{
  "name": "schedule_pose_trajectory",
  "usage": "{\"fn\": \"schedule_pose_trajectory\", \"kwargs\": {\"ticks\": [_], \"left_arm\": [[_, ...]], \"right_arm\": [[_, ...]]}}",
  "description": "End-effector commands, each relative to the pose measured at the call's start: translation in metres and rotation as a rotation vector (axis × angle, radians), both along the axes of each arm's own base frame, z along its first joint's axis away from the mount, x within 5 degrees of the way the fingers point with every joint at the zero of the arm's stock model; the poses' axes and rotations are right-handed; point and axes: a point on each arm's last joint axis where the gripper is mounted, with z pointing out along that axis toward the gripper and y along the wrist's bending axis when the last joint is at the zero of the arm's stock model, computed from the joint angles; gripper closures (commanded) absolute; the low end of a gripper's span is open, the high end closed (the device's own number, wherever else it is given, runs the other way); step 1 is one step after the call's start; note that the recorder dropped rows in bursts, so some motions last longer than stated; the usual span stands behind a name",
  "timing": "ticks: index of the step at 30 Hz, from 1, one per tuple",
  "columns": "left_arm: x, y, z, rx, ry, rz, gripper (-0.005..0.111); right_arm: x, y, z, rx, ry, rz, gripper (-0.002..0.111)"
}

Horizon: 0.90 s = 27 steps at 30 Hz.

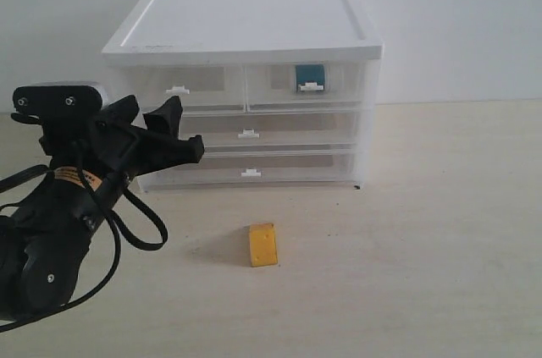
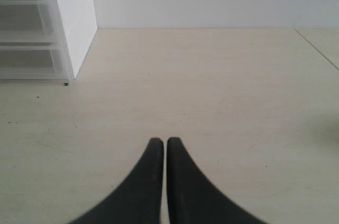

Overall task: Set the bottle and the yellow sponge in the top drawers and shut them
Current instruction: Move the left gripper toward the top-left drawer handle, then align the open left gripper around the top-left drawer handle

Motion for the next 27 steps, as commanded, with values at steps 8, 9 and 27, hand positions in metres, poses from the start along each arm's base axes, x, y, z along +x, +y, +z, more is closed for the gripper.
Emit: {"fn": "schedule_pose_trajectory", "kwargs": {"ticks": [8,9,27], "left_arm": [[0.000,-0.008,-0.003,0.031,-0.010,-0.055,0.047],[0.001,-0.010,-0.003,0.033,-0.013,-0.061,0.047],[0.023,-0.012,-0.013,0.062,-0.053,0.067,0.032]], "right_arm": [[0.000,0.000,-0.001,-0.014,-0.007,-0.002,0.108],[0.000,0.000,-0.001,-0.014,-0.007,-0.002,0.108],[0.000,0.000,-0.001,-0.014,-0.007,-0.002,0.108]]}}
